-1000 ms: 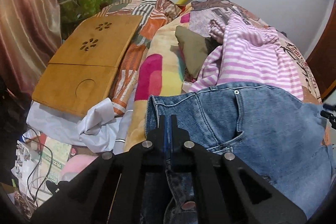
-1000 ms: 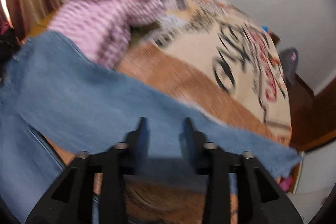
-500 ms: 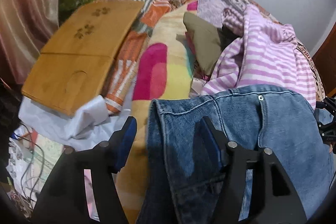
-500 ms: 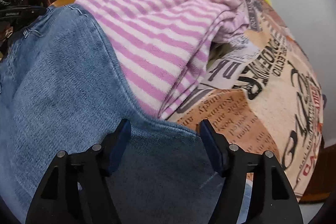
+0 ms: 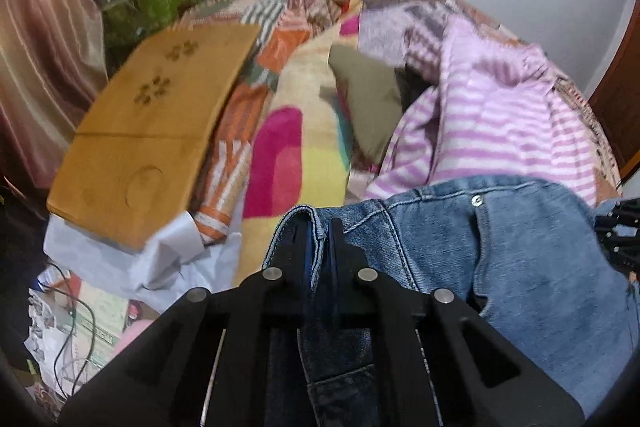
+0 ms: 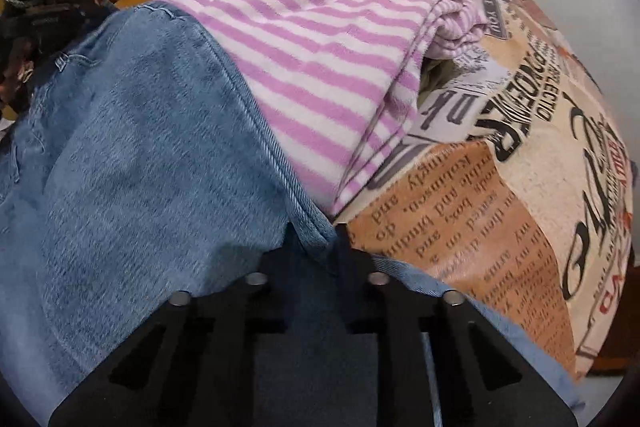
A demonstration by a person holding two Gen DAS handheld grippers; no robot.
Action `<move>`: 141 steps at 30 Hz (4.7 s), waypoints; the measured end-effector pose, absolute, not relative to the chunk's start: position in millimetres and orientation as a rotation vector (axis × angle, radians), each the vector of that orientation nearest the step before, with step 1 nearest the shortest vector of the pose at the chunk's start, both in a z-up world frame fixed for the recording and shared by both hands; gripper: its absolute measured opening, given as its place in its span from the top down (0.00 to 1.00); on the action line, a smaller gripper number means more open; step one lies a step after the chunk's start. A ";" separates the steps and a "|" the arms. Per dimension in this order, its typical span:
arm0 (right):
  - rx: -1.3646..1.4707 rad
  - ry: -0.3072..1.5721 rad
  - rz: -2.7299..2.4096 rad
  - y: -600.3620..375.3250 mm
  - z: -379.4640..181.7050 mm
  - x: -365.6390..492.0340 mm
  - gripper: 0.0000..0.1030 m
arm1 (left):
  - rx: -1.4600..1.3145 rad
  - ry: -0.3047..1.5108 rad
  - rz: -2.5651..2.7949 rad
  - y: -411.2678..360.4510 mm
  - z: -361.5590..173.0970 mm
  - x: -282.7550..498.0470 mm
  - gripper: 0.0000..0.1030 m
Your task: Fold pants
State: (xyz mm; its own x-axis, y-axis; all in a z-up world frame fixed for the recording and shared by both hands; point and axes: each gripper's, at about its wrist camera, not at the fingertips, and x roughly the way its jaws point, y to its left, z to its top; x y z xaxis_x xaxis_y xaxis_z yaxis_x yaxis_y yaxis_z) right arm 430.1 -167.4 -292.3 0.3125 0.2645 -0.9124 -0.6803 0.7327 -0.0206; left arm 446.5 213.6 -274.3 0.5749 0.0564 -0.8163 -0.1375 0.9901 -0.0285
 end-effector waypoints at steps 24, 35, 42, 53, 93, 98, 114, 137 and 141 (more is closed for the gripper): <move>-0.311 0.791 0.430 -189.8 -170.1 337.6 0.93 | -0.009 0.747 0.043 191.1 -177.3 358.9 0.94; -0.263 0.819 0.455 -194.9 -174.8 240.8 0.93 | -0.024 0.723 -0.004 184.2 -168.6 264.5 0.94; -0.230 0.847 0.470 -194.5 -196.9 194.5 0.93 | -0.057 0.754 -0.001 189.2 -188.7 208.9 0.94; -0.171 0.891 0.437 -193.6 -232.2 165.8 0.93 | -0.058 0.900 0.045 182.1 -262.0 158.5 0.94; -0.054 0.898 0.199 -288.2 -228.3 264.9 0.55 | 0.019 0.994 -0.076 44.0 -268.4 300.2 0.74; -0.185 0.990 0.287 -258.3 -251.4 273.0 0.55 | 0.067 1.066 -0.087 29.6 -300.9 297.8 0.74; -0.043 1.095 0.157 -343.3 -264.7 183.0 0.57 | 0.108 1.045 -0.091 26.7 -300.3 280.9 0.74; -0.076 0.948 0.106 -333.2 -245.2 245.1 0.47 | 0.247 0.988 -0.400 -140.7 -263.1 302.5 0.73; -0.092 0.957 0.066 -345.1 -253.7 239.5 0.48 | 0.260 0.993 -0.401 -147.4 -275.9 297.8 0.73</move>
